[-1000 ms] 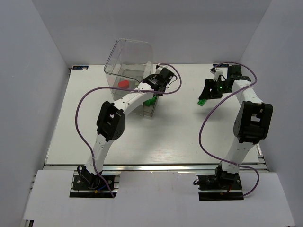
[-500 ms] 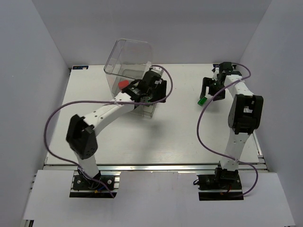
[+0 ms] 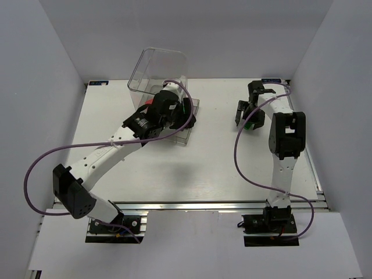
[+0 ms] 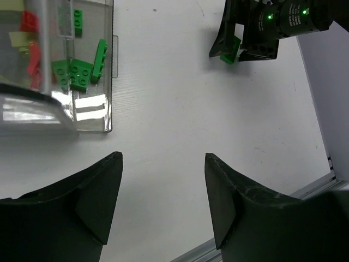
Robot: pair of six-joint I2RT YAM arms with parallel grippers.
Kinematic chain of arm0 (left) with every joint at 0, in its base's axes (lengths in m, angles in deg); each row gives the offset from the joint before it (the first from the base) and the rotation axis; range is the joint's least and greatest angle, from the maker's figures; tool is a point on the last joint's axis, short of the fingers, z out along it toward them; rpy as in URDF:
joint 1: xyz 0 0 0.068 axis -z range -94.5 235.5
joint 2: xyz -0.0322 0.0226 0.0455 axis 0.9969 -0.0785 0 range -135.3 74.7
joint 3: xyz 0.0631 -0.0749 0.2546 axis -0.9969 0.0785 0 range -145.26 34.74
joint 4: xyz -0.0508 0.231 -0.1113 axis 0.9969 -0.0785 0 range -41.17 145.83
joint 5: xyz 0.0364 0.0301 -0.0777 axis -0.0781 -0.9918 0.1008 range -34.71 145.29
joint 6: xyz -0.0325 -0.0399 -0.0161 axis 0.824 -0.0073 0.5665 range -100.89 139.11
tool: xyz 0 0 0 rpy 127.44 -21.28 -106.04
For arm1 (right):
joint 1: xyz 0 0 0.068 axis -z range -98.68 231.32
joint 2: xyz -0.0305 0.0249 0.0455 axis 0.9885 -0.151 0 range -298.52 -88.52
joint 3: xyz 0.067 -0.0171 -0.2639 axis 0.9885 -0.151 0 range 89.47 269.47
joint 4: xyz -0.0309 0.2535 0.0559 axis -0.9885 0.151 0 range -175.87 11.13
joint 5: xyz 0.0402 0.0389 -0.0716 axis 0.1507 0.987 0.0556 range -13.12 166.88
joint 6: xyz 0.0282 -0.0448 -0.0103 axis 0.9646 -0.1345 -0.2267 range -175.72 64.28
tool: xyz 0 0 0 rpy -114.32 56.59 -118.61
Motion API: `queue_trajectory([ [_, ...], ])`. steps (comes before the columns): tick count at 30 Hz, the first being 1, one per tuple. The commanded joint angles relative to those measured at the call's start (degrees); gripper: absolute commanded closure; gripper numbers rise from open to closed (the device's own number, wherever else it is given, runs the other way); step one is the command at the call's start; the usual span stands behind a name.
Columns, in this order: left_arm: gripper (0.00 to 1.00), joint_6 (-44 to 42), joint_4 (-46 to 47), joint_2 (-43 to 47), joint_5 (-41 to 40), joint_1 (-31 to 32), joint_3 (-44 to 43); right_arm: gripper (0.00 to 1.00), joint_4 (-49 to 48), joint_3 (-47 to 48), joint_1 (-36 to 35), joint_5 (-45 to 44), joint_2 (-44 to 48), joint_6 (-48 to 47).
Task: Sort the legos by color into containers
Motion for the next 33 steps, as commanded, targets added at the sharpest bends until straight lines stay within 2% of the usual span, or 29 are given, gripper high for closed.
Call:
queue_trajectory([
  [1, 0.28, 1.93, -2.13, 4.62, -2.93, 0.26, 0.63, 0.12, 0.32, 1.62, 0.35, -4.86, -1.36, 3.56],
  [5, 0.28, 3.16, -2.57, 6.38, -4.08, 0.26, 2.04, 0.14, 0.24, 2.14, 0.53, -4.78, -2.59, 4.09],
  [8, 0.28, 3.77, -3.27, 6.99, -4.34, 0.26, 2.21, 0.24, 0.23, 3.03, 0.53, -4.87, -3.82, 4.09],
  [9, 0.28, 3.95, -3.80, 7.25, -4.34, 0.26, 2.13, 0.32, 0.24, 3.11, 0.71, -4.60, -3.91, 3.92],
  [11, 0.28, 4.13, -4.33, 7.69, -4.69, 0.26, 2.04, 0.41, 0.24, 2.59, 0.79, -3.99, -3.65, 3.74],
  [12, 0.28, 4.48, -4.85, 7.96, -5.04, 0.26, 2.13, 0.50, 0.24, 2.41, 0.88, -3.64, -3.56, 3.57],
  [14, 0.28, 4.74, -5.03, 9.10, -5.39, 0.26, 2.74, 0.59, 0.06, 2.06, 0.97, -2.50, -2.94, 2.52],
  [15, 0.29, 5.18, -4.86, 9.62, -5.57, 0.26, 3.09, 0.66, -0.03, 2.23, 0.97, -1.88, -2.77, 1.99],
  [18, 0.28, 5.71, -4.51, 11.65, -5.66, 0.26, 4.14, 0.85, -2.31, 2.32, 0.53, 3.21, -1.28, -2.40],
  [20, 0.28, 5.80, -4.33, 13.31, -5.66, 0.26, 5.19, 0.94, -7.31, 1.28, 0.09, 13.12, 1.27, -6.78],
  [21, 0.28, 5.71, -3.81, 13.84, -5.66, 0.26, 5.55, 0.96, -8.19, 1.18, -1.21, 15.85, 3.02, -10.55],
  [22, 0.28, 5.80, -3.45, 14.28, -5.75, 0.26, 5.99, 0.96, -9.33, 1.44, -1.66, 22.32, 3.55, -12.76],
  [26, 0.28, 6.15, -2.92, 16.13, -6.71, 0.26, 7.31, 0.99, -12.40, 4.17, -7.09, 30.90, 5.58, -17.88],
  [29, 0.28, 6.94, -3.36, 16.84, -7.42, 0.26, 7.40, 0.99, -16.10, 6.18, -10.17, 32.13, 5.59, -15.78],
  [33, 0.28, 8.34, -3.63, 18.85, -8.38, 0.26, 8.71, 0.99, -17.25, 15.30, -12.65, 33.10, 0.07, -7.00],
])
